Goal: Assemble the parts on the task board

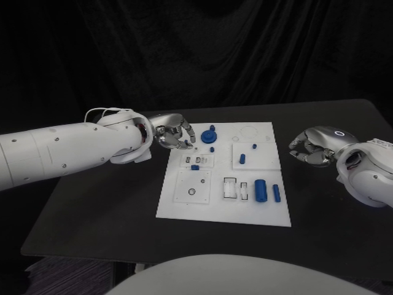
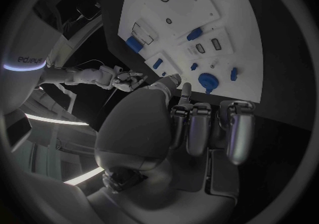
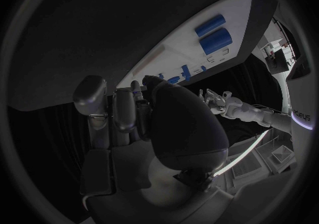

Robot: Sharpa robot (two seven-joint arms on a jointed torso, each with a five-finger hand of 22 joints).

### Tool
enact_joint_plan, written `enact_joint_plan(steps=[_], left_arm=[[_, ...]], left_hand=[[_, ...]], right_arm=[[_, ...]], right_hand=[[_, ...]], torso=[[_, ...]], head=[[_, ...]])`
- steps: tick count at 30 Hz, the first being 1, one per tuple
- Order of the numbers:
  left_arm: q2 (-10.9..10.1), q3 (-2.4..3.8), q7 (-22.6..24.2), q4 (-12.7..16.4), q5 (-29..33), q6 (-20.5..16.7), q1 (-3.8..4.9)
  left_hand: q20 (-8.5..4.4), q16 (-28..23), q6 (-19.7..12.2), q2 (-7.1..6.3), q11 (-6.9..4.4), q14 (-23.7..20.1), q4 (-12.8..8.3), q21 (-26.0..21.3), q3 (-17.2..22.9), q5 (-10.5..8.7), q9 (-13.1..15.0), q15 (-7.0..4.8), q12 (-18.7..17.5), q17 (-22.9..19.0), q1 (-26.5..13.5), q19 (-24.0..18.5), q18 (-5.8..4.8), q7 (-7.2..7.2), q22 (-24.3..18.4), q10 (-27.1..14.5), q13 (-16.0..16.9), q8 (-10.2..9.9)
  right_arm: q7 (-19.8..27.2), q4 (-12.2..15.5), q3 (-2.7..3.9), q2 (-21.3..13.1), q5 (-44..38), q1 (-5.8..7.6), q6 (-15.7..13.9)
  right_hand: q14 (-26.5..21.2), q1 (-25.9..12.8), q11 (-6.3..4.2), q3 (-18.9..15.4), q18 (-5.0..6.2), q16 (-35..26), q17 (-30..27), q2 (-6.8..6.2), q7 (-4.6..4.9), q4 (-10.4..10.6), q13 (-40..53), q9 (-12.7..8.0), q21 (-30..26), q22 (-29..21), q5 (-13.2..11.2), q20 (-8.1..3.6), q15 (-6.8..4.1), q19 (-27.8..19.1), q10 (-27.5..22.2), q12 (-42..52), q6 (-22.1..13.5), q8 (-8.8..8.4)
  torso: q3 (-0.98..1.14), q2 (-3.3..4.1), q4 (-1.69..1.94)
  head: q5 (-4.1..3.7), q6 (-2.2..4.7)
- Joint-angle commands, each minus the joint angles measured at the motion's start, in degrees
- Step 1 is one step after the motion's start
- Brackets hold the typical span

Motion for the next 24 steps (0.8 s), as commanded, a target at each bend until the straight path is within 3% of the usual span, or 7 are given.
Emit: enact_joint_plan(steps=[1, 5, 11, 15, 18, 22, 24], left_arm=[[-2.0, -0.03, 15.5, 0.8, -2.5, -11.4, -1.71], [-3.8, -0.03, 19.6, 1.2, -0.8, -15.9, -4.73], [-4.0, -0.04, 20.6, 0.6, 0.7, -19.2, -9.09], [-3.4, -0.04, 19.8, -0.3, 1.4, -21.1, -11.75], [-2.8, -0.04, 19.0, -0.8, 1.5, -22.0, -12.89], [-2.0, -0.04, 16.8, -1.6, 1.6, -22.8, -14.11], [-1.6, -0.04, 15.5, -2.0, 1.7, -23.1, -14.46]], left_hand=[[-0.78, 0.2, 1.5, -0.77, -0.89, 6.1, -0.1, 1.2, -0.4, 1.98, 0.0, -0.83, 0.2, 15.1, 0.9, 5.0, -1.31, -0.60, 14.6, 5.9, 15.0, 0.0], [-1.30, 0.2, 2.6, -1.60, -1.28, 6.1, 0.0, 2.0, -0.4, 5.87, -0.2, -1.27, 0.2, 15.1, 2.6, 5.5, -1.53, -0.87, 14.9, 5.9, 15.0, 0.1], [-1.34, 0.2, 2.6, -1.92, -1.21, 6.1, 0.1, 2.2, -0.5, 6.32, -0.3, -1.28, 0.2, 15.1, 2.8, 5.7, -1.59, -0.69, 15.0, 5.9, 15.0, 0.0], [-1.11, 0.2, 1.6, -2.37, -0.64, 6.1, 1.5, 2.4, -1.2, 5.62, -0.9, -0.87, 0.2, 15.1, 1.9, 5.8, -1.62, 0.05, 15.0, 5.9, 15.0, -1.0], [-0.95, 0.2, 1.6, -2.47, -0.42, 6.1, 2.2, 2.4, -1.7, 4.64, -1.0, -0.67, 0.2, 15.1, 1.6, 5.8, -1.63, 0.30, 15.0, 5.9, 15.0, -1.1], [-0.78, 0.2, 1.2, -2.46, -0.17, 6.1, 2.7, 2.4, -2.1, 4.01, -1.1, -0.47, 0.2, 15.1, 1.4, 5.8, -1.64, 0.62, 15.0, 5.9, 15.0, -1.4], [-0.70, 0.2, 0.8, -2.44, -0.03, 6.1, 2.8, 2.5, -2.3, 4.00, -1.2, -0.38, 0.2, 15.1, 1.4, 5.9, -1.67, 0.80, 15.1, 5.9, 15.0, -1.6]], right_arm=[[-0.3, 0.1, 0.04, -0.1, -0.1, -0.13, -0.7], [-0.2, 0.2, 0.04, -0.4, 0.1, -0.13, -0.8], [0.2, 0.5, 0.03, -0.8, 0.1, -0.18, -1.1], [0.4, 0.7, 0.03, -1.3, 0.1, -0.23, -1.5], [0.6, 0.9, 0.03, -1.5, 0.1, -0.24, -1.8], [0.7, 1.0, 0.03, -1.7, 0.1, -0.25, -2.0], [0.8, 1.1, 0.03, -1.7, 0.1, -0.25, -2.1]], right_hand=[[2.3, 0.2, 0.06, 0.2, -0.07, -0.2, 0.0, -0.24, -0.05, 0.1, 4.1, -0.1, 0.0, 6.2, 0.1, 0.09, 0.24, -0.1, -0.3, -0.2, -0.4, -0.32], [2.3, 0.2, 0.06, 0.2, -0.07, -0.2, 0.0, -0.24, -0.05, 0.1, 4.1, -0.1, 0.0, 6.2, 0.1, 0.09, 0.24, -0.1, -0.3, -0.2, -0.4, -0.32], [2.3, 0.1, 0.05, 0.2, -0.08, -0.2, 0.1, -0.26, -0.07, 0.2, 4.2, -0.1, 0.0, 6.2, 0.1, 0.09, 0.22, -0.1, -0.2, -0.1, -0.4, -0.32], [2.3, 0.1, 0.04, 0.2, -0.08, -0.1, 0.1, -0.26, -0.08, 0.2, 4.2, -0.1, 0.0, 6.2, 0.1, 0.09, 0.22, -0.1, -0.2, -0.1, -0.3, -0.30], [2.3, 0.1, 0.04, 0.2, -0.09, -0.1, 0.1, -0.25, -0.08, 0.2, 4.2, 0.0, 0.1, 6.2, 0.1, 0.08, 0.22, -0.1, -0.2, -0.1, -0.3, -0.28], [2.3, 0.1, 0.04, 0.2, -0.09, -0.1, 0.1, -0.25, -0.08, 0.2, 4.2, 0.0, 0.1, 6.2, 0.1, 0.08, 0.22, -0.1, -0.2, -0.1, -0.3, -0.28], [2.3, 0.1, 0.04, 0.2, -0.09, -0.1, 0.1, -0.25, -0.08, 0.2, 4.2, 0.0, 0.1, 6.2, 0.1, 0.08, 0.22, -0.1, -0.2, -0.1, -0.3, -0.28]], torso=[[-0.01, -0.01, -0.01], [0.03, -0.02, -0.01], [-0.03, 0.02, 0.07], [-0.01, -0.08, 0.08], [-0.08, -0.10, 0.28], [-0.08, -0.01, 0.05], [-0.08, -0.03, 0.13]], head=[[0.37, 0.02], [0.63, 0.02], [0.68, 0.02], [0.61, 0.02], [0.36, 0.02], [0.75, 0.02], [0.64, 0.02]])
